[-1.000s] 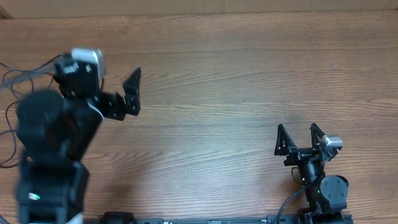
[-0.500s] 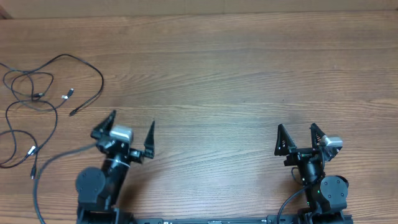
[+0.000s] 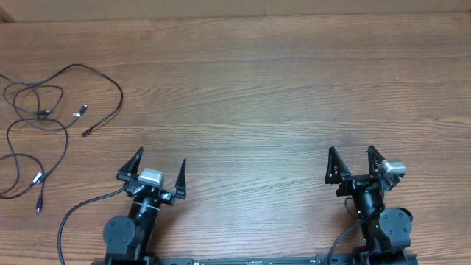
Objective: Untangle cables
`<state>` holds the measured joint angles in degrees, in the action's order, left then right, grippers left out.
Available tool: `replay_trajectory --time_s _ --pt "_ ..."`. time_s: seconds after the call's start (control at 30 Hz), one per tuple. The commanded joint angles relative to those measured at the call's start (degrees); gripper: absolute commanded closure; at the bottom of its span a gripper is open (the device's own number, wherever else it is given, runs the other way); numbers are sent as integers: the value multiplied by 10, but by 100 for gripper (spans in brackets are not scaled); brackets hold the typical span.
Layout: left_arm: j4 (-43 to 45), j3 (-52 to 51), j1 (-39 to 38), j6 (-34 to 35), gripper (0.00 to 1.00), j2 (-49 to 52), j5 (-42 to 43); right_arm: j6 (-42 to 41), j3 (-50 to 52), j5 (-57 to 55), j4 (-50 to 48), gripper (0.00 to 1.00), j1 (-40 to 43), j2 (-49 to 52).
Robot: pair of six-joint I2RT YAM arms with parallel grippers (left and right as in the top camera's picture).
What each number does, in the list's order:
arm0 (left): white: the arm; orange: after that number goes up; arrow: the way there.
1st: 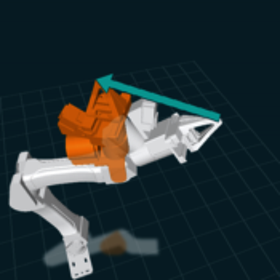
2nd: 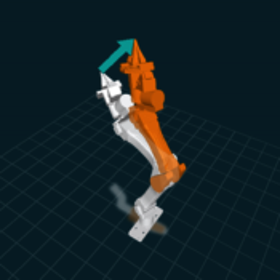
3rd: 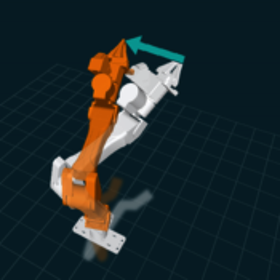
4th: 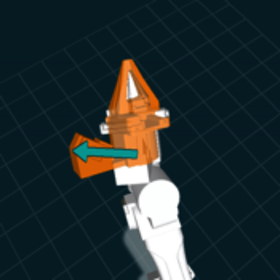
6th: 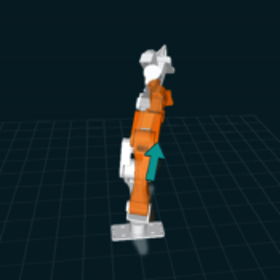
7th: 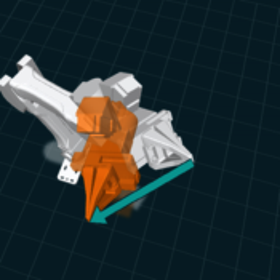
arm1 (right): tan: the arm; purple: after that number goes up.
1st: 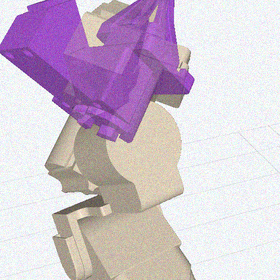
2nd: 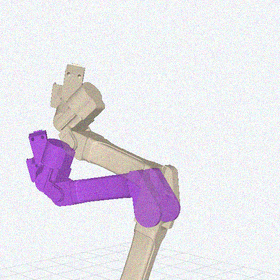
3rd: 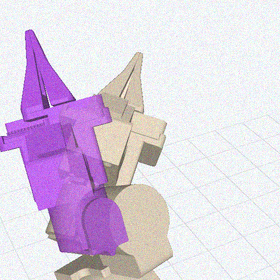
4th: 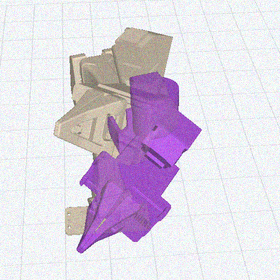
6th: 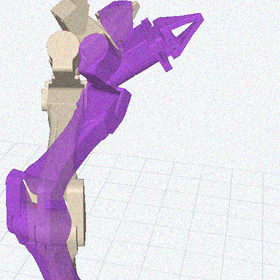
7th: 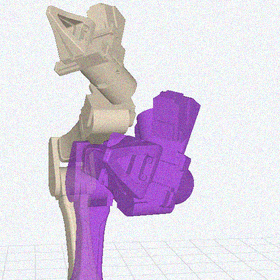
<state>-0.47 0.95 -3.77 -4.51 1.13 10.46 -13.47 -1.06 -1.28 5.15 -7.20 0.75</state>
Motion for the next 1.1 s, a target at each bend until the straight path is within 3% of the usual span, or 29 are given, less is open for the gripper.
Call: replay_trajectory --time_s 0.0,1.07 --pt "-12 -7 0 -7 0 -9 -14 1 6 3 -3 0 2 -4" --pt "-32 -7 0 -4 1 -9 -19 1 6 3 -3 0 2 -4"
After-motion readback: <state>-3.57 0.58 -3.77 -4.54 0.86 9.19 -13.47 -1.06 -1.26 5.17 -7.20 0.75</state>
